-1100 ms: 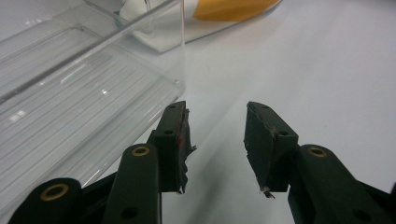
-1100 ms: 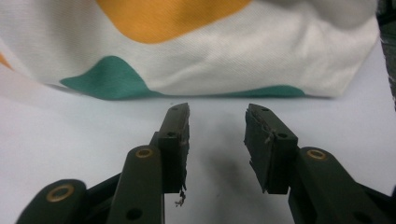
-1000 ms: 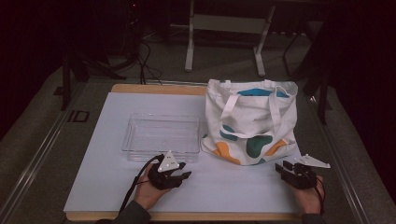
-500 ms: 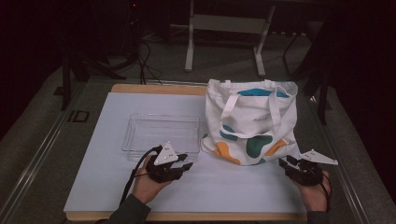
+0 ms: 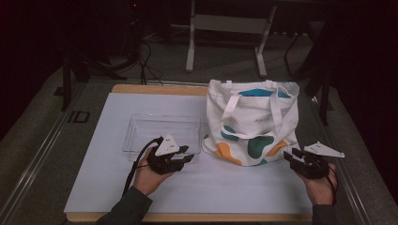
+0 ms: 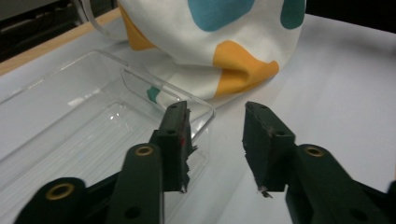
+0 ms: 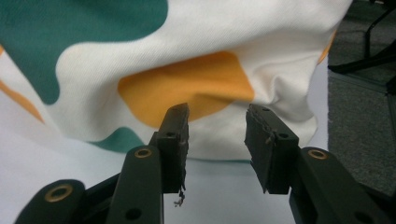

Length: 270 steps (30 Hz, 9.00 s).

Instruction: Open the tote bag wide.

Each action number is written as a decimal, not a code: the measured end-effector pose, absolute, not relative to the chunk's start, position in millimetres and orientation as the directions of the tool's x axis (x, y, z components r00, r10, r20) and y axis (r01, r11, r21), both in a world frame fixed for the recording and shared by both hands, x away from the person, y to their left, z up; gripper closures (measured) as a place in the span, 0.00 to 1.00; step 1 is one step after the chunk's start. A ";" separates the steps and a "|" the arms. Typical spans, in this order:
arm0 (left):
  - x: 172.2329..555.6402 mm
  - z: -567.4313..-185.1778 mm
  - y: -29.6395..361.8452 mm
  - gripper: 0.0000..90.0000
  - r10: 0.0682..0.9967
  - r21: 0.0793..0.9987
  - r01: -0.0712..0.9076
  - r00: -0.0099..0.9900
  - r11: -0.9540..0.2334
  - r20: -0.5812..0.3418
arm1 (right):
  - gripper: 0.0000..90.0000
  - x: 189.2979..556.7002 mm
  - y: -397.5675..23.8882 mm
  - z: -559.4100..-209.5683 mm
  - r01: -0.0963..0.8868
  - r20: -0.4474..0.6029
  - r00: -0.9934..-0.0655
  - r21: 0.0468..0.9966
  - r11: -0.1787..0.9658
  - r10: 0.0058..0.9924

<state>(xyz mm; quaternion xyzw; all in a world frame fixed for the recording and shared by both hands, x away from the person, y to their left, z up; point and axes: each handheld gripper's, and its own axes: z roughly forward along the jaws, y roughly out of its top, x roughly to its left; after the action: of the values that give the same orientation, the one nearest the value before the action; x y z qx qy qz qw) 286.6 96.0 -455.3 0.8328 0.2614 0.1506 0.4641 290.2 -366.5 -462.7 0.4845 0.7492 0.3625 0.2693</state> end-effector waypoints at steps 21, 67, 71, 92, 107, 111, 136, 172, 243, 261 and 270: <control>312.3 -436.7 90.8 0.64 0.569 0.849 0.270 0.822 -0.453 0.042 | 0.65 313.1 -365.3 -443.9 0.514 -0.076 -0.372 0.813 0.274 0.925; 396.8 -419.4 65.4 0.59 0.574 0.878 0.315 0.817 -0.361 -0.057 | 0.46 399.6 -390.7 -414.9 0.501 -0.001 -0.303 0.851 0.160 0.953; 405.7 -418.2 61.0 0.57 0.576 0.878 0.323 0.814 -0.352 -0.068 | 0.42 409.1 -392.4 -413.7 0.517 0.028 -0.318 0.843 0.149 0.948; 434.0 -425.6 27.9 0.89 0.587 0.824 0.392 0.804 -0.409 -0.091 | 0.79 432.9 -401.0 -416.4 0.583 0.106 -0.411 0.794 0.172 0.905; 418.0 -408.6 33.5 0.97 0.573 0.844 0.322 0.820 -0.429 -0.022 | 0.97 406.0 -407.6 -396.3 0.496 0.007 -0.417 0.839 0.221 0.909; 413.1 -405.1 35.5 0.97 0.560 0.844 0.310 0.828 -0.438 -0.013 | 0.97 395.6 -406.5 -392.2 0.469 -0.035 -0.432 0.845 0.257 0.901; 384.0 -398.0 32.3 0.96 0.510 0.855 0.224 0.858 -0.468 0.054 | 0.97 354.3 -415.7 -390.9 0.376 -0.073 -0.487 0.882 0.285 0.870; 361.6 -450.6 8.8 0.95 0.450 0.721 0.215 0.881 -0.658 0.148 | 0.97 334.2 -398.3 -438.7 0.412 -0.201 -0.523 0.791 0.452 0.828; 346.9 -380.1 51.7 0.66 0.507 0.881 0.211 0.861 -0.424 0.037 | 0.62 321.6 -428.0 -401.1 0.459 -0.093 -0.435 0.833 0.309 0.895; 385.2 -398.4 4.7 0.97 0.564 0.838 0.322 0.825 -0.441 -0.020 | 0.95 363.9 -407.9 -410.1 0.486 -0.055 -0.434 0.826 0.285 0.899; 389.4 -427.3 -7.4 0.97 0.585 0.789 0.363 0.811 -0.495 -0.006 | 0.95 376.5 -396.7 -436.0 0.544 -0.050 -0.420 0.786 0.295 0.906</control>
<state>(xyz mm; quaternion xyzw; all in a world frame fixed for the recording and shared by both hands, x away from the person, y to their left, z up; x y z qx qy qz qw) 389.4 -7.4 -427.3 0.8545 0.2773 0.1322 0.4188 376.5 -396.7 -436.0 0.4749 0.7635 0.3562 0.2544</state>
